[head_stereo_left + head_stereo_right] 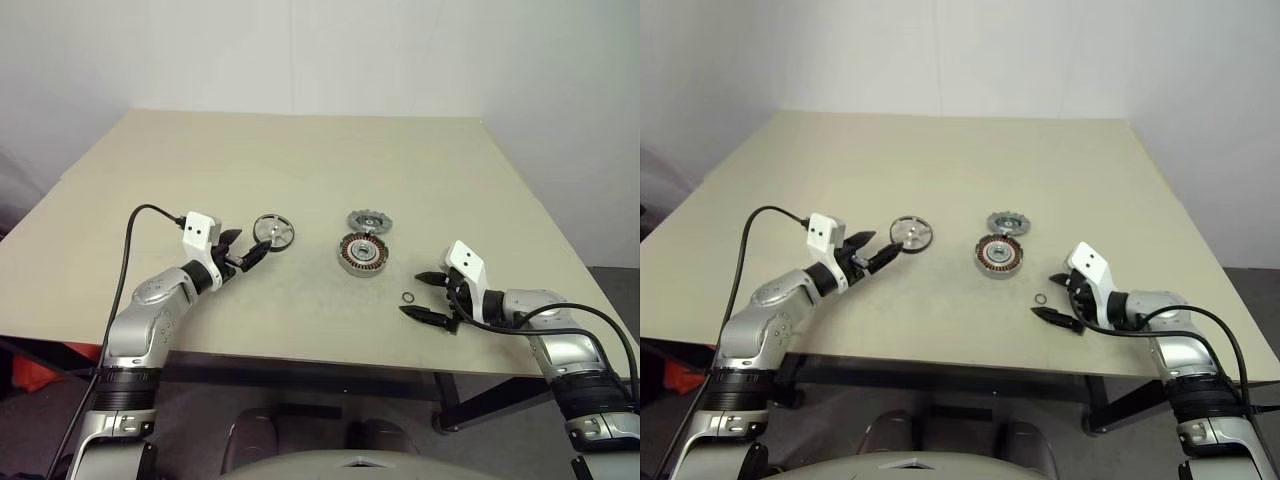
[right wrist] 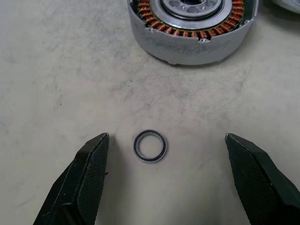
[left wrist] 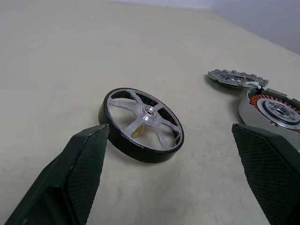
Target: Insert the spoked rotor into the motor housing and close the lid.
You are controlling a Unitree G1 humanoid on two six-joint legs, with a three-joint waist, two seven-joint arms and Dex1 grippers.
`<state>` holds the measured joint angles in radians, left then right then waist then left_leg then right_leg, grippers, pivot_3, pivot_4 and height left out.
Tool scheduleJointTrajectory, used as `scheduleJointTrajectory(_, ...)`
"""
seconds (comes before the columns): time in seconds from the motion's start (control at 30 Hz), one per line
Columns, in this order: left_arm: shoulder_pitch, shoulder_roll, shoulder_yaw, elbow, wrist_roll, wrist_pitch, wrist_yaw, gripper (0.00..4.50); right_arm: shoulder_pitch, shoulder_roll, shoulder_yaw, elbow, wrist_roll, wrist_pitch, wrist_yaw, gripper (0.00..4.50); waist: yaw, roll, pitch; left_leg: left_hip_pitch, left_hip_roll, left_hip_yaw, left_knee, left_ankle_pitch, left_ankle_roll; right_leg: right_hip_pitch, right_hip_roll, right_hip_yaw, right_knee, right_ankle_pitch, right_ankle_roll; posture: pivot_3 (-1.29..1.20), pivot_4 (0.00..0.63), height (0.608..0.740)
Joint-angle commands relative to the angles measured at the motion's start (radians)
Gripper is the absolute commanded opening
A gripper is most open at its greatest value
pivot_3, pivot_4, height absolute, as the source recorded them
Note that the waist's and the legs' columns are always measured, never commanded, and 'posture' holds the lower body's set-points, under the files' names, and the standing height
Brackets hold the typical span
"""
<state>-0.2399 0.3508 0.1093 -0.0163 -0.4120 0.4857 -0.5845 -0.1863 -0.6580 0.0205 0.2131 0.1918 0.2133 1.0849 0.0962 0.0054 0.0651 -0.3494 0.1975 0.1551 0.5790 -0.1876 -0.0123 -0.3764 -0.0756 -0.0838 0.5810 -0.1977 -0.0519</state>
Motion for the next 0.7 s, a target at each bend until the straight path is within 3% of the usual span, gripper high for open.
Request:
scheduleJointTrajectory(0.03,-0.012,0.007,0.007,-0.017,-0.006,-0.005,-0.002,4.47,-0.018,0.001,-0.012,-0.01,0.017,-0.02,0.001,4.5,0.0,0.0,0.0,0.0,0.0,0.0,-0.001,0.0,0.0,-0.001,0.0,0.0,0.001,0.0,0.0,0.0,0.0,0.74)
scheduleJointTrajectory(0.27,-0.016,0.011,0.009,-0.01,-0.005,-0.007,-0.005,4.47,-0.001,0.002,-0.009,0.029,0.02,-0.061,0.02,4.5,0.0,0.0,0.0,-0.001,-0.001,0.0,-0.001,0.0,-0.001,-0.003,0.0,0.001,0.002,0.0,0.0,0.0,0.0,0.74)
scheduleJointTrajectory(0.53,-0.036,0.009,0.037,-0.017,-0.033,0.002,0.0,4.5,-0.007,0.0,-0.002,0.054,0.013,-0.088,0.021,1.87,0.0,0.0,0.0,0.0,-0.001,0.0,-0.001,0.0,-0.002,-0.003,0.0,0.001,0.002,0.0,0.0,0.0,0.0,0.74)
scheduleJointTrajectory(0.7,-0.043,0.014,0.042,-0.011,-0.033,0.001,-0.003,4.5,-0.017,0.0,-0.001,0.048,0.01,-0.08,0.016,1.87,0.0,0.0,0.0,0.0,-0.001,0.0,-0.001,0.0,-0.002,-0.003,0.0,0.001,0.003,0.0,0.0,0.0,0.0,0.74)
